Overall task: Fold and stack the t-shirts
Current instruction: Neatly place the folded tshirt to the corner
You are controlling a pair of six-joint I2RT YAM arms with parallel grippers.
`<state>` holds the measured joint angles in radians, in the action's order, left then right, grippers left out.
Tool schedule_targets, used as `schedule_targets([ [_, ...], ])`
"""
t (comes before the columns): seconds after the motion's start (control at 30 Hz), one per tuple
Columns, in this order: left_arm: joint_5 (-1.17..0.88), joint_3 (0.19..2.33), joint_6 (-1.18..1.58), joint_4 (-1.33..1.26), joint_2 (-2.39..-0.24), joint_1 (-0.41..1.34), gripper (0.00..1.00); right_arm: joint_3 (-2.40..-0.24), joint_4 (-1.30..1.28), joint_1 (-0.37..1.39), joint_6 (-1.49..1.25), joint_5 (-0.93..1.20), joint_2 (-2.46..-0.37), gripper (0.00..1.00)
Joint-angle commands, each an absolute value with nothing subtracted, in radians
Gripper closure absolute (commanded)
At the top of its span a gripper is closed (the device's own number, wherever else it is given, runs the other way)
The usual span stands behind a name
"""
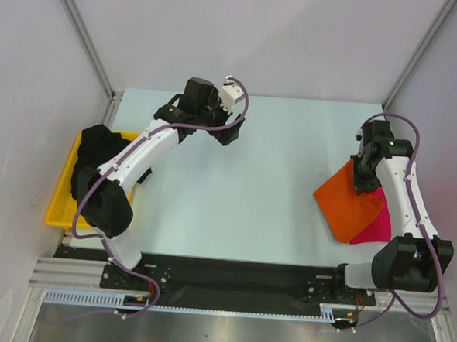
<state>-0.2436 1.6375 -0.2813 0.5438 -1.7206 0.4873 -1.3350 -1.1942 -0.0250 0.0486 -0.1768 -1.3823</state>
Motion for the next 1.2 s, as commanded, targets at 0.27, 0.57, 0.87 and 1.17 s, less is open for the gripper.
schedule_targets([
  [0.27, -0.284, 1.690, -0.287, 0.523, -1.727, 0.459, 0.03, -1.319, -1.155, -0.104, 0.147, -0.244, -1.296, 1.00],
  [0.57, -0.281, 1.695, -0.298, 0.532, -1.740, 0.456, 0.03, -1.276, -1.066, -0.224, 0.146, -0.109, -1.241, 1.00],
  [0.87, -0.284, 1.706, -0.298, 0.548, -1.750, 0.446, 0.03, -1.252, -0.963, -0.348, 0.141, -0.098, -1.341, 1.00],
  [1.17, -0.282, 1.727, -0.298, 0.564, -1.770, 0.442, 0.03, -1.204, -0.876, -0.425, 0.138, -0.130, -1.437, 1.00],
])
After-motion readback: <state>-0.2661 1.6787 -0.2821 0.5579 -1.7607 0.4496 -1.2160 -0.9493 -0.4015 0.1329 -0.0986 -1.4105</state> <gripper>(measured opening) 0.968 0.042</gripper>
